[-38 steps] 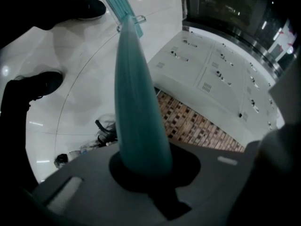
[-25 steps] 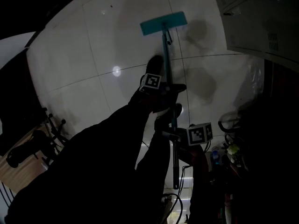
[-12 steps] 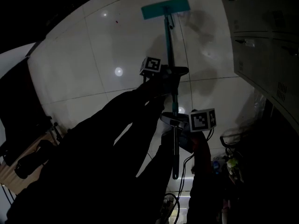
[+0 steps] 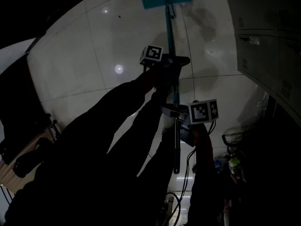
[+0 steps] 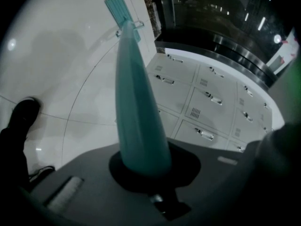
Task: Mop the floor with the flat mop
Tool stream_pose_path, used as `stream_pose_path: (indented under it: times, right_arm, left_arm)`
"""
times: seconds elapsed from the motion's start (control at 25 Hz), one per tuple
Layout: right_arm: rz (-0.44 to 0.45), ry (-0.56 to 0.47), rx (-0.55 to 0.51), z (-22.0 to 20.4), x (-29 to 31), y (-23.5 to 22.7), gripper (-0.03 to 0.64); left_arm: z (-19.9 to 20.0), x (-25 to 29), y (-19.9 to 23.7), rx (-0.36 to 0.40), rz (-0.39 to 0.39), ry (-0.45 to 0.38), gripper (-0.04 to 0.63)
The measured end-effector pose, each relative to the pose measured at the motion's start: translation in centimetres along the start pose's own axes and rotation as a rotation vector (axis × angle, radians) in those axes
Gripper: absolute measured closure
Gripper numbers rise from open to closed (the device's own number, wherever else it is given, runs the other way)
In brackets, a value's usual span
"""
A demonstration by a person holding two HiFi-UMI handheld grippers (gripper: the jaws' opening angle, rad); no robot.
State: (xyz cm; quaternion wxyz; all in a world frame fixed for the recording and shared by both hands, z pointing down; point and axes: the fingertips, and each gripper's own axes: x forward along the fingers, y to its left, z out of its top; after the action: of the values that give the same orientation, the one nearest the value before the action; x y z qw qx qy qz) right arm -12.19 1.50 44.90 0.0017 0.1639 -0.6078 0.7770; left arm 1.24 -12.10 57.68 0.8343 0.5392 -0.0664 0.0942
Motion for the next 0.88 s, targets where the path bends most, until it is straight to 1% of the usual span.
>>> stream_pose_path:
  times: [0.08, 0.16, 0.24, 0.4, 0.48, 0.64, 0.76, 0.88]
  right_arm:
    - [-0.035, 0.021, 0.017, -3.3, -1.0, -0.7, 0.517]
    - [-0.022, 0.024, 0.009, -6.5, -2.0, -1.3, 0.515]
    - [0.001, 0.024, -0.006, -10.6, -2.5, -1.6, 0.515]
    - [-0.012, 0.050, 0.001, -20.2, -3.6, -2.6, 0.514]
    - [-0.023, 0.059, 0.023, -24.2, -4.2, -3.2, 0.514]
    - [0.000, 0.052, 0.026, -32.0, -5.8, -4.8, 0.512]
    - [0.012, 0.048, 0.040, -37.2, -7.1, -6.2, 0.511]
    - [-0.007, 0.052, 0.073, -41.6, -8.2, -7.9, 0.511]
  left_arm:
    - [-2.9, 0.2, 1.0, -0.005, 0.002, -0.003, 0.555]
    - [-6.2, 0.8, 2.3, -0.008, 0.004, 0.000, 0.555]
    - [-10.5, 0.7, 3.7, -0.013, 0.008, 0.005, 0.555]
    - [-19.7, -0.1, 6.9, -0.035, 0.021, 0.012, 0.555]
    - [-23.6, -0.1, 8.5, -0.047, 0.031, 0.021, 0.555]
    - [-31.6, 0.6, 12.0, -0.065, 0.045, 0.036, 0.555]
    - [-36.8, 1.2, 14.6, -0.078, 0.055, 0.036, 0.555]
    - [-41.1, 1.7, 16.9, -0.094, 0.062, 0.049, 0.555]
